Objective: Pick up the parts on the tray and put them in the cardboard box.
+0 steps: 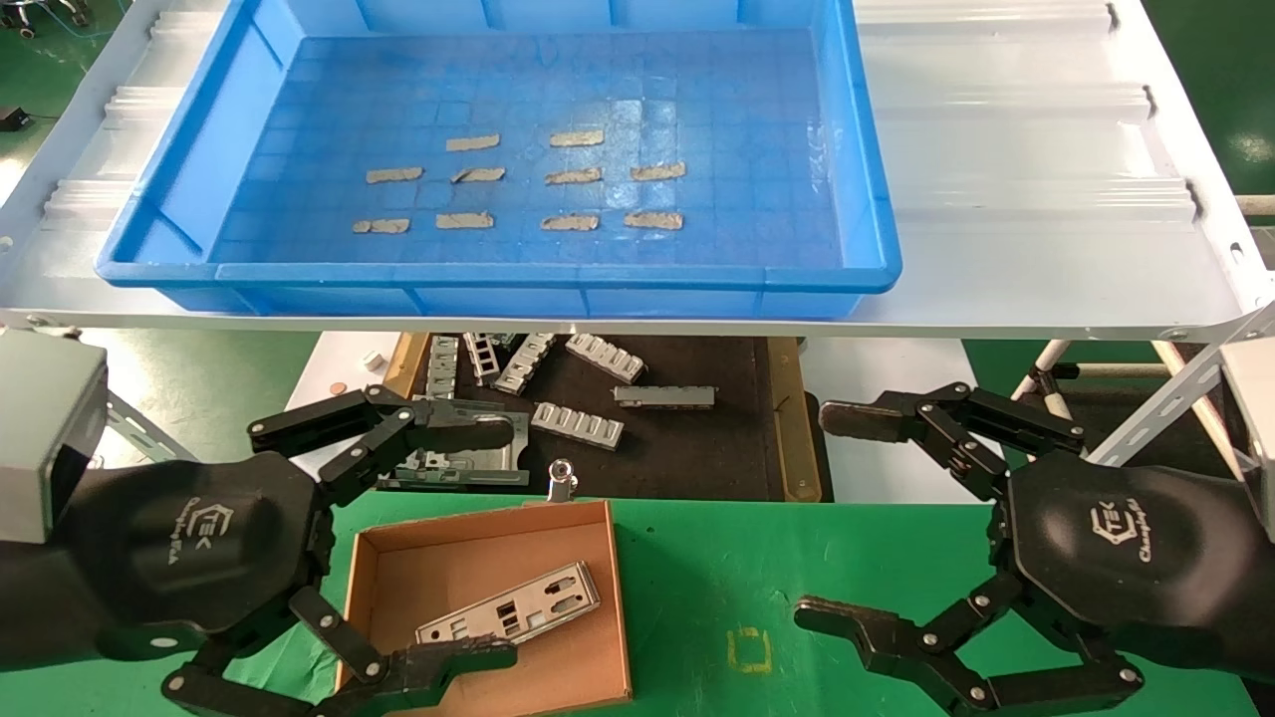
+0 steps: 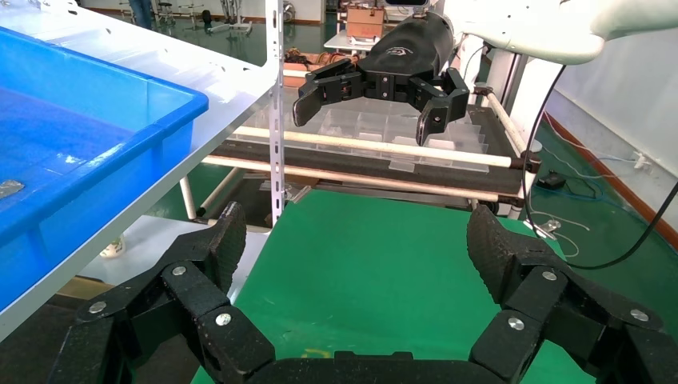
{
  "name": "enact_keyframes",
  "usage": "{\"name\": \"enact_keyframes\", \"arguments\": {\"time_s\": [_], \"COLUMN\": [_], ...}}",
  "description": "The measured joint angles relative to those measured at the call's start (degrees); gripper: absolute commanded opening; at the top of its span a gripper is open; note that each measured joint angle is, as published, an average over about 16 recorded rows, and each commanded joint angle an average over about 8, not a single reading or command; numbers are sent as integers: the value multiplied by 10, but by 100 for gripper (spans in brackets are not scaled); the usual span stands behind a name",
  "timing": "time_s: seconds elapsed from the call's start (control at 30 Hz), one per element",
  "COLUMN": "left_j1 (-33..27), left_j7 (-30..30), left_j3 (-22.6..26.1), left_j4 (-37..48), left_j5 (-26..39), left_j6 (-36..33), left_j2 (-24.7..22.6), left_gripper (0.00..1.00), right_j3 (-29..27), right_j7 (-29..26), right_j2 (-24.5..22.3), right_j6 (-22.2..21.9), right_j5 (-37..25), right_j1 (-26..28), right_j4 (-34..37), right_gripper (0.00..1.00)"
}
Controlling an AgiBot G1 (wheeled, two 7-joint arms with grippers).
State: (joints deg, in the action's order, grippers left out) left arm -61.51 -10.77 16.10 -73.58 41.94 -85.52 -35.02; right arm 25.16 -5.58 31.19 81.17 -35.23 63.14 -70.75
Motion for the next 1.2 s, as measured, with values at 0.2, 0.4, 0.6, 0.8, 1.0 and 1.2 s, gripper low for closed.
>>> {"name": "enact_keyframes", "arguments": {"time_s": [0.2, 0.4, 0.6, 0.8, 1.0, 1.2], "left_j1": [0, 0, 0, 0, 0, 0], "left_j7": [0, 0, 0, 0, 0, 0], "left_j3": [0, 0, 0, 0, 0, 0], "left_j4": [0, 0, 0, 0, 0, 0], "left_j5": [0, 0, 0, 0, 0, 0], "left_j6": [0, 0, 0, 0, 0, 0], "left_j2": [0, 0, 0, 0, 0, 0], "left_gripper": [100, 100, 100, 100, 100, 100], "right_j3": [0, 0, 0, 0, 0, 0], "right_j7": [0, 0, 0, 0, 0, 0], "right_j2": [0, 0, 0, 0, 0, 0], "right_j6": [0, 0, 0, 0, 0, 0], "right_j5": [0, 0, 0, 0, 0, 0], "right_j1": [0, 0, 0, 0, 0, 0], "right_j4": [0, 0, 0, 0, 0, 0], "right_gripper": [100, 100, 100, 100, 100, 100]}}
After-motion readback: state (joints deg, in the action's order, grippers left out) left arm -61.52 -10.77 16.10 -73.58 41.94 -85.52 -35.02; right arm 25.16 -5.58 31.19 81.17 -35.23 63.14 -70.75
